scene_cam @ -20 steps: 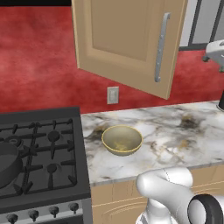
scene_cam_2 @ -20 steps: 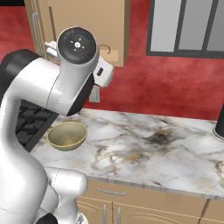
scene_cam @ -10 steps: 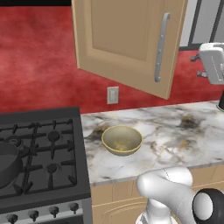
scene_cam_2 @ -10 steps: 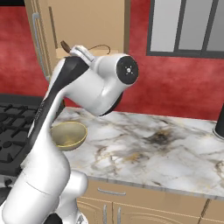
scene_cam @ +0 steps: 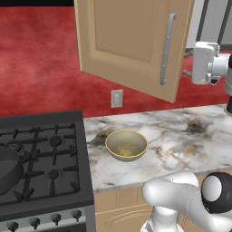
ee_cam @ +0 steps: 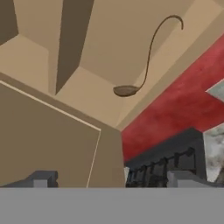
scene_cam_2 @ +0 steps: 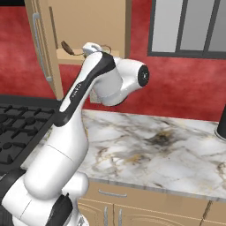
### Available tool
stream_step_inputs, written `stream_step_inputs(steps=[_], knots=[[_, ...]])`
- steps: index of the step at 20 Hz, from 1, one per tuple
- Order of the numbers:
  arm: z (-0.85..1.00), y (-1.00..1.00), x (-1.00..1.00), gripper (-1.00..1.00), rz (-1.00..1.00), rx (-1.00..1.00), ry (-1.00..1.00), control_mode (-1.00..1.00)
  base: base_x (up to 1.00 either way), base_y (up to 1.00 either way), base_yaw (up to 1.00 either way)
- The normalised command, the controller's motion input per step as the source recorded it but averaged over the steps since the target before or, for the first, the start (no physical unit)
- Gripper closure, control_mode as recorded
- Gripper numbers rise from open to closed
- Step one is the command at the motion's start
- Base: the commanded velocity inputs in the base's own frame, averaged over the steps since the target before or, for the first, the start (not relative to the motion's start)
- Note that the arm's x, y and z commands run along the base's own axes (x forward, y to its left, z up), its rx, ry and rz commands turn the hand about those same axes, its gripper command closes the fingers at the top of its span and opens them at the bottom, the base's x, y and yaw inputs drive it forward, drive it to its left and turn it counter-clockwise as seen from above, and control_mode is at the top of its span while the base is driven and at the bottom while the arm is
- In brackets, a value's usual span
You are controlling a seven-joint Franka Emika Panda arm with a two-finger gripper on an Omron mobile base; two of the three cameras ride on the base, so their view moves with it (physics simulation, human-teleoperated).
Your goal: Open the cabinet and move the ladle to the pot. Then close the cabinet.
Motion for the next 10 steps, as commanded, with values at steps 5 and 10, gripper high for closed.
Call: stream_step_inputs(steps=[5,10], knots=[[0.0,0.42,0.2,-1.0,0.23,0.11,0.03,-1.0,0.0,0.0,0.0],[0.0,0.53,0.02,-1.0,0.23,0.09,0.03,-1.0,0.0,0.0,0.0]])
